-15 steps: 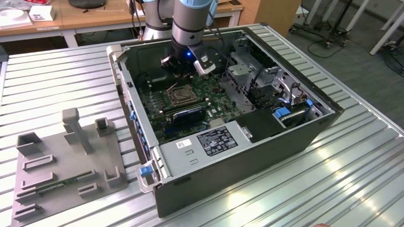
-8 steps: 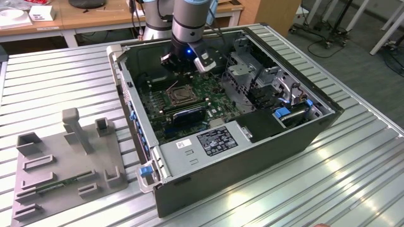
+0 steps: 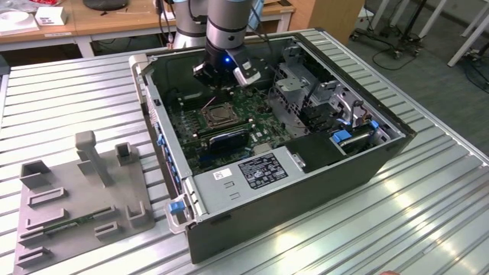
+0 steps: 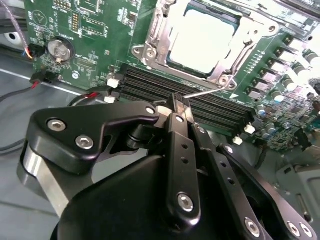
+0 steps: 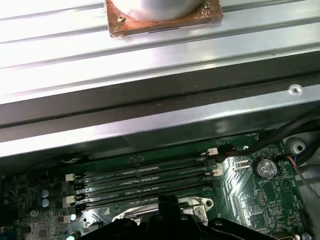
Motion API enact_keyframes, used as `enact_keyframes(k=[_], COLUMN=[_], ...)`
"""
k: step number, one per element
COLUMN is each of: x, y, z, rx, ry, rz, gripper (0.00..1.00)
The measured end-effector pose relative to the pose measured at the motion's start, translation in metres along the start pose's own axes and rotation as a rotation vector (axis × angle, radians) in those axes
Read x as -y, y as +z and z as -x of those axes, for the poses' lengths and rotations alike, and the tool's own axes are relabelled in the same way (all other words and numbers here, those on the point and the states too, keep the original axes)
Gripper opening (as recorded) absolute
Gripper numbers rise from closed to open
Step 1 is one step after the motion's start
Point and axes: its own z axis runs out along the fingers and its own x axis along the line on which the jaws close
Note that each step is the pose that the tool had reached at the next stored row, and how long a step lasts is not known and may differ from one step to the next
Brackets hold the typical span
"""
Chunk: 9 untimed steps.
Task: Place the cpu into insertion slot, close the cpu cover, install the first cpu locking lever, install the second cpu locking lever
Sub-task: 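Install the first cpu locking lever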
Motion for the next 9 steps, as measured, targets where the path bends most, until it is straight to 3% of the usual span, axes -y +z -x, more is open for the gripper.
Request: enact_keyframes(k=[4, 7, 9], x=[0.0017, 0.0021, 0.0025], y=[-0.0002, 0.0008, 0.0022], z=[-0.0089, -0.0096, -0.0096], rx=[0.0079, 0.0133, 0.0164], ry=[-0.002, -0.003, -0.004], rz=[0.0017, 0.0038, 0.0091], gripper=[0.11, 0.11, 0.11])
